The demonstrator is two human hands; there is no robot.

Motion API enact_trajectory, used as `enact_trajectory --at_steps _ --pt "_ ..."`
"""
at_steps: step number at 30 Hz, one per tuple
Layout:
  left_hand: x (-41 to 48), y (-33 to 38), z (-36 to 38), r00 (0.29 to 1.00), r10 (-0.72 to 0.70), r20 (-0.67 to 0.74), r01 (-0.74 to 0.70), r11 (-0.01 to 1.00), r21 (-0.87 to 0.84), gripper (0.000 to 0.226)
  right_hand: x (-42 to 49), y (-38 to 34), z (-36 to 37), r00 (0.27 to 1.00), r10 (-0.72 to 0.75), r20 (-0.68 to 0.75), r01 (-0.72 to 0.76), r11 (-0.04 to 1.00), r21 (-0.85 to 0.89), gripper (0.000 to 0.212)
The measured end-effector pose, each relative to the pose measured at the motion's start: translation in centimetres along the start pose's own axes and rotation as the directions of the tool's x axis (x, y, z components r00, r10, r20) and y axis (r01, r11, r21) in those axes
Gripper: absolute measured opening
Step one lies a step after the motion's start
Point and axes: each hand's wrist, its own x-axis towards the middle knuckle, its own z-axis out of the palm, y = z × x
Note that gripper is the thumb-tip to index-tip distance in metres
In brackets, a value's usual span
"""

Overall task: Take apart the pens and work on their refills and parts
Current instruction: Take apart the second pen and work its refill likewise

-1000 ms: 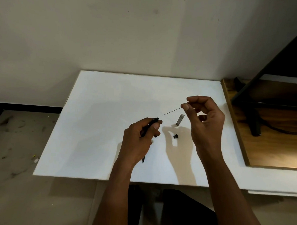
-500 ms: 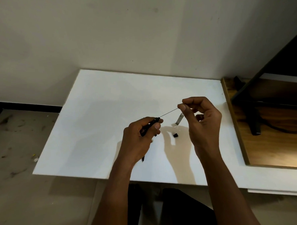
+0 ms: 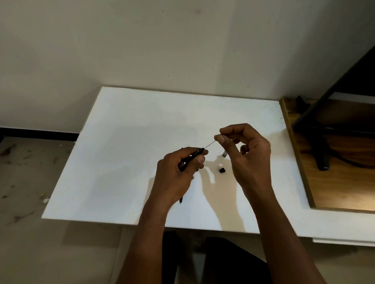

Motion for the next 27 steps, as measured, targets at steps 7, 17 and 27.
enact_trajectory --at_steps 7,17,27 --pt "-0.1 0.4 -0.1 1.000 0.016 -0.008 -0.015 1.000 0.021 0.023 -0.6 -0.7 1.1 0.994 -0.081 0.080 0.090 0.990 -0.112 0.009" --pt "0.0 -0.1 -0.8 0.999 -0.024 -0.036 0.025 1.000 0.006 0.024 -0.9 -0.8 1.8 0.981 -0.140 0.131 0.159 0.976 -0.149 0.012" --pt "-0.3 -0.1 -2.4 0.989 -0.065 -0.131 0.041 0.983 -0.178 0.025 -1.4 0.8 2.6 0.965 0.155 0.211 -0.057 0.910 -0.411 0.013"
